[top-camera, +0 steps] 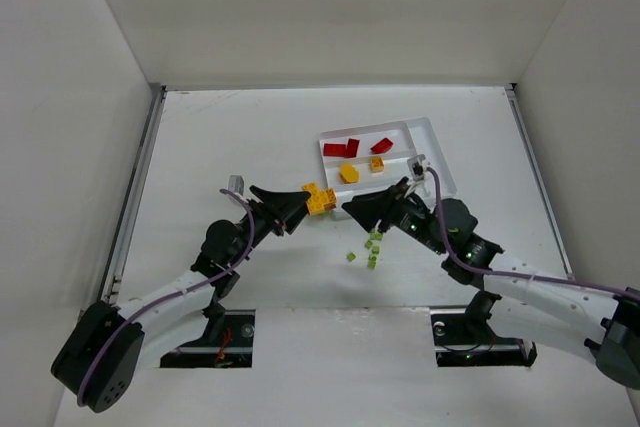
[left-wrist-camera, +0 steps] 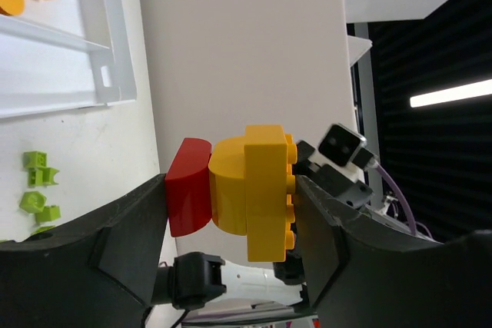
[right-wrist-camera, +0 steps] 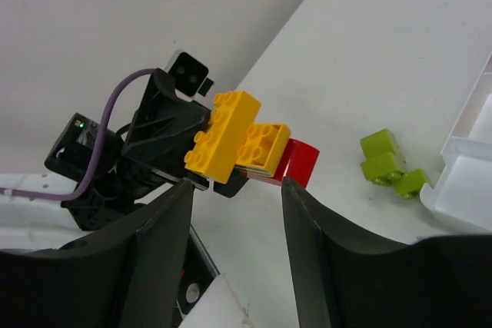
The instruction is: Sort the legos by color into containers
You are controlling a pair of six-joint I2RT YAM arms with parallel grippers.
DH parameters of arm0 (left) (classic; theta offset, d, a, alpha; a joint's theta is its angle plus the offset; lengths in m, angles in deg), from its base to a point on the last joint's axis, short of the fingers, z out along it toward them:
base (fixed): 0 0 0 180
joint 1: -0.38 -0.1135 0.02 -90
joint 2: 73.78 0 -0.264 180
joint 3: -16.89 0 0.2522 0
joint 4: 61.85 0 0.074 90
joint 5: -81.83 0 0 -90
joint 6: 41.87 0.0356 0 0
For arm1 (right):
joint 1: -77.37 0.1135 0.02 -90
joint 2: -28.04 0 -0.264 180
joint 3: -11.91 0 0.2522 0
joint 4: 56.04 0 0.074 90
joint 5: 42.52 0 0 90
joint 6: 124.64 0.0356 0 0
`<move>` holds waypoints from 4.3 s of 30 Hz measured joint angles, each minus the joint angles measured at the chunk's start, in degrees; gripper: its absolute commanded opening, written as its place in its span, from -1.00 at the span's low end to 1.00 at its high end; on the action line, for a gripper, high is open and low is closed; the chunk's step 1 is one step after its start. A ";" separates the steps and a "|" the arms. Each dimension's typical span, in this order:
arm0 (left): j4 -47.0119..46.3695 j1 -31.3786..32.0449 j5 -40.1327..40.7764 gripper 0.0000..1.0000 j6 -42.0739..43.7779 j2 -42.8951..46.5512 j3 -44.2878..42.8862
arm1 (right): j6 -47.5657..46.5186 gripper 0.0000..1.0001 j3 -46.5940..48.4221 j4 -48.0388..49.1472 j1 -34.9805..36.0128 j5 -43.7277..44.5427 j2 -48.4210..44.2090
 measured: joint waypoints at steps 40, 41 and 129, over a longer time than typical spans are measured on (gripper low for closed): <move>2.58 8.28 16.41 -0.48 3.91 -8.33 -5.77 | -31.61 0.15 21.75 -18.03 23.30 43.12 22.99; 2.58 8.44 16.48 -0.48 3.89 -8.33 -5.77 | -31.76 0.13 21.75 -17.92 23.30 43.15 23.06; 25.03 -17.05 12.79 -0.47 19.37 6.82 -6.80 | -16.39 0.42 40.79 -31.56 43.52 9.99 59.10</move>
